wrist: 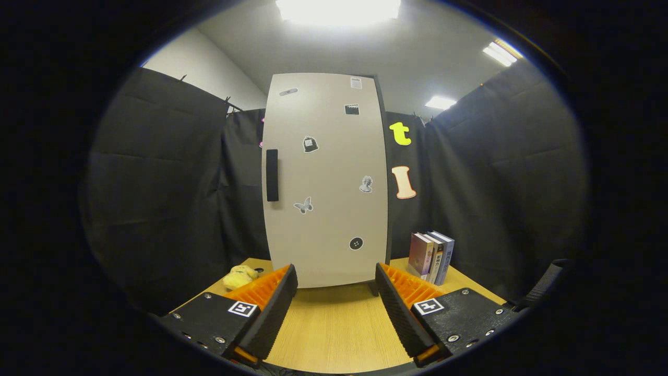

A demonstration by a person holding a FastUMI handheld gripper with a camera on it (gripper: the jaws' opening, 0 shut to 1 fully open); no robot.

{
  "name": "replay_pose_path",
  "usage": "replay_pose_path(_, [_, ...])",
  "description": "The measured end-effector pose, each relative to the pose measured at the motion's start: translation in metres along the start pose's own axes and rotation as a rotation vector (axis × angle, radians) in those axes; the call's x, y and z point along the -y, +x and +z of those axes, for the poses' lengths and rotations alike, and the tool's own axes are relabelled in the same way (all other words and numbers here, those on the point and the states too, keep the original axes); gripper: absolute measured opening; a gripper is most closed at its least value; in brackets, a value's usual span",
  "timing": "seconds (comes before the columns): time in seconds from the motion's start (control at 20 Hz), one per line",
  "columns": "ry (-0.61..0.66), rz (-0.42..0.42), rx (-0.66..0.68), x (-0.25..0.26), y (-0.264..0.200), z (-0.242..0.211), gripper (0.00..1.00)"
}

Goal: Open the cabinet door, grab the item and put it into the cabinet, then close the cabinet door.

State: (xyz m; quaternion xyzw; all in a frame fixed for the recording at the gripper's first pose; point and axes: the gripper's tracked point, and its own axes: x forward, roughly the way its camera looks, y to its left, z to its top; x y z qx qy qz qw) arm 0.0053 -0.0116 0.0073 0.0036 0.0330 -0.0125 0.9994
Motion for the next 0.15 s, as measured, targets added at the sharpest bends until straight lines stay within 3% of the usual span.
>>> replay_pose_path(0.15, [0.007,-0.008,0.007,0.0016,0.0013,0.0032,0.93])
